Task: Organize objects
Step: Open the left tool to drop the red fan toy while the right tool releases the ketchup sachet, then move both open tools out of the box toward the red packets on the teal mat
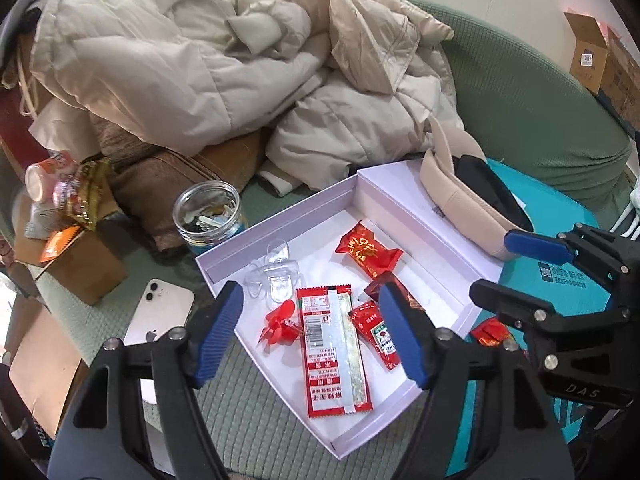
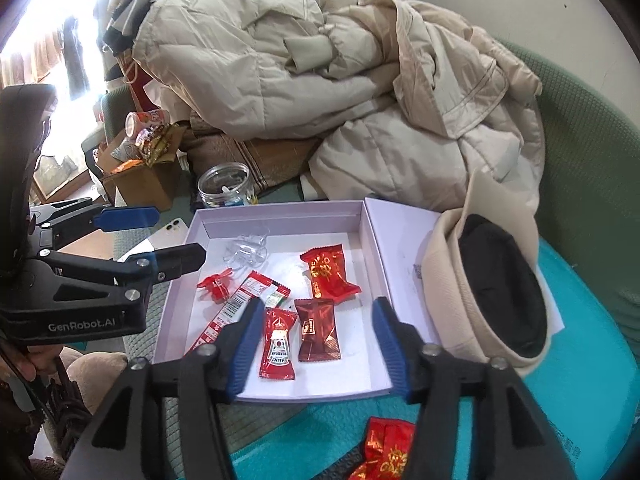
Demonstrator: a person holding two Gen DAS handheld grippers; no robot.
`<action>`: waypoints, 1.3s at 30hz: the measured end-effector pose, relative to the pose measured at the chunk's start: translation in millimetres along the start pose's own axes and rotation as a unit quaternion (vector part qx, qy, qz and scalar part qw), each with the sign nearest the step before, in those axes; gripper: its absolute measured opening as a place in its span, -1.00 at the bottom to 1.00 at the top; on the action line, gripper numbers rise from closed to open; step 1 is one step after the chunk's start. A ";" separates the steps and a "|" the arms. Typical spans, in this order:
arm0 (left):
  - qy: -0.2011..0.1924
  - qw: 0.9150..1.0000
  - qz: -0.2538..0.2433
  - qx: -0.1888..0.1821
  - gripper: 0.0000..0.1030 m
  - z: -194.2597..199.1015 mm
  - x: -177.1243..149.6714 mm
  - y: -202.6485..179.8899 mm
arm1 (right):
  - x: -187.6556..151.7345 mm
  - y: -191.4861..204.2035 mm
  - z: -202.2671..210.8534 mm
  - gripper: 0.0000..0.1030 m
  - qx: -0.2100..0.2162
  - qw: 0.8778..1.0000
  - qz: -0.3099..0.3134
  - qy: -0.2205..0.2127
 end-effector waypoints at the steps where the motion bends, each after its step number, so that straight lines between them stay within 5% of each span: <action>1: -0.003 1.000 0.001 0.002 0.37 4.3 -0.3 -0.1 | 0.3 1.0 4.0 0.19 0.000 1.000 0.000 -0.004; 17: -0.044 0.999 0.001 0.027 0.61 63.5 -11.1 -7.0 | -9.5 4.7 53.0 0.71 -0.025 0.999 0.001 -0.042; 39: -0.026 1.000 -0.002 0.008 0.63 73.1 -50.3 -35.0 | -51.4 5.0 74.8 0.74 -0.026 0.999 -0.002 -0.025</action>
Point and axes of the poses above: each gripper's, at about its wrist camera, not at the fingertips, and z roughly against the way its jaws point, y to its left, x to its top, the point moved 7 cm from there along -z, roughly the way its jaws point, and after that the axes turned 4 degrees about -z, right-handed, at the moved point
